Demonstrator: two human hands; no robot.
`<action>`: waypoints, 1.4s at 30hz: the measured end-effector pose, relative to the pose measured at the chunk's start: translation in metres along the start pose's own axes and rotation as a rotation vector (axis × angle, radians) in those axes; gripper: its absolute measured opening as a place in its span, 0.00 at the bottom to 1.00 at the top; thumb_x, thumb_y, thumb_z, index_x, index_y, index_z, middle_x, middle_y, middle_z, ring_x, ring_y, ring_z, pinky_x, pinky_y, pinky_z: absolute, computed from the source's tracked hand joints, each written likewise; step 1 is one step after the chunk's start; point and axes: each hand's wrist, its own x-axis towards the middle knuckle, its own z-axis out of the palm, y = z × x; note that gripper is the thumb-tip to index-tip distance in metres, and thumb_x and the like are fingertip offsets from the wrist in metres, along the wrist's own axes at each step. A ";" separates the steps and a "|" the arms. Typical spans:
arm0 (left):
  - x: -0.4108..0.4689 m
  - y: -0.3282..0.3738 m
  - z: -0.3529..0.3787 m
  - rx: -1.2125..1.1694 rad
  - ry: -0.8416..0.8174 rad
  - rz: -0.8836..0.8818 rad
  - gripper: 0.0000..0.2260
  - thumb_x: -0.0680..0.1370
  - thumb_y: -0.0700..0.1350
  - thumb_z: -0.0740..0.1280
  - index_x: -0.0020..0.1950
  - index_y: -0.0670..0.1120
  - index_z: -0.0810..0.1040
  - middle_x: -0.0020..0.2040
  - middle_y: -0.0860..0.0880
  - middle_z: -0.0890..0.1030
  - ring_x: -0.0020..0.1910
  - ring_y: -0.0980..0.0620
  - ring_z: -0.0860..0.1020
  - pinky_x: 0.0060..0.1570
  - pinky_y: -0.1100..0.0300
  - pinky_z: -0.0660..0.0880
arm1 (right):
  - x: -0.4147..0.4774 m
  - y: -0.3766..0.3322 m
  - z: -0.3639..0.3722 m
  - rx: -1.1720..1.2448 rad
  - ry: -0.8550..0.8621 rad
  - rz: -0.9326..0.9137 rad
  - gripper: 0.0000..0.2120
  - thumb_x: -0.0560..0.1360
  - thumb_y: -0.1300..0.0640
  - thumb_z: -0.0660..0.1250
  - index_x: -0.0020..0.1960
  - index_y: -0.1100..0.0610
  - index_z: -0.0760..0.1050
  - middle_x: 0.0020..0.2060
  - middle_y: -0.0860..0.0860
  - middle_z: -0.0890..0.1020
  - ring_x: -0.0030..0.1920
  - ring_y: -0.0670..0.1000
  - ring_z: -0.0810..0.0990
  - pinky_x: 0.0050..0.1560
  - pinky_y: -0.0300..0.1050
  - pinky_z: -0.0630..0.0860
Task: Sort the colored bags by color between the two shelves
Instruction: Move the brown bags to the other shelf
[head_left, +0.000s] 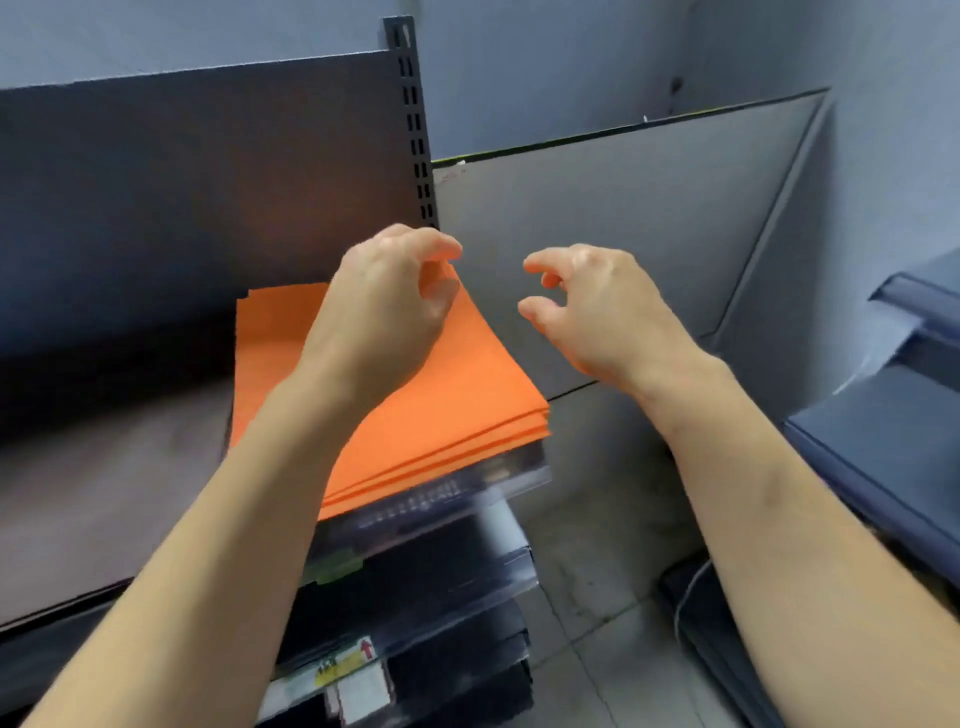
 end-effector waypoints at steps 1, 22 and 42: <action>0.001 0.011 0.004 -0.043 0.002 0.051 0.13 0.77 0.41 0.65 0.61 0.47 0.78 0.56 0.48 0.79 0.53 0.50 0.77 0.53 0.64 0.68 | -0.009 0.006 -0.009 -0.015 0.030 0.038 0.19 0.77 0.52 0.64 0.67 0.54 0.72 0.57 0.54 0.79 0.60 0.55 0.75 0.59 0.48 0.73; -0.044 0.334 0.149 -0.603 -0.468 0.605 0.10 0.78 0.41 0.62 0.56 0.48 0.80 0.47 0.51 0.81 0.44 0.50 0.79 0.47 0.61 0.74 | -0.265 0.188 -0.210 -0.307 0.518 0.893 0.17 0.77 0.52 0.64 0.65 0.54 0.75 0.54 0.53 0.80 0.57 0.54 0.76 0.60 0.51 0.72; 0.003 0.481 0.281 -0.238 -0.560 0.441 0.06 0.77 0.45 0.61 0.48 0.44 0.74 0.56 0.40 0.78 0.53 0.41 0.74 0.54 0.51 0.73 | -0.293 0.380 -0.285 -0.222 0.375 1.170 0.28 0.77 0.41 0.60 0.70 0.58 0.67 0.66 0.56 0.72 0.67 0.58 0.68 0.62 0.53 0.68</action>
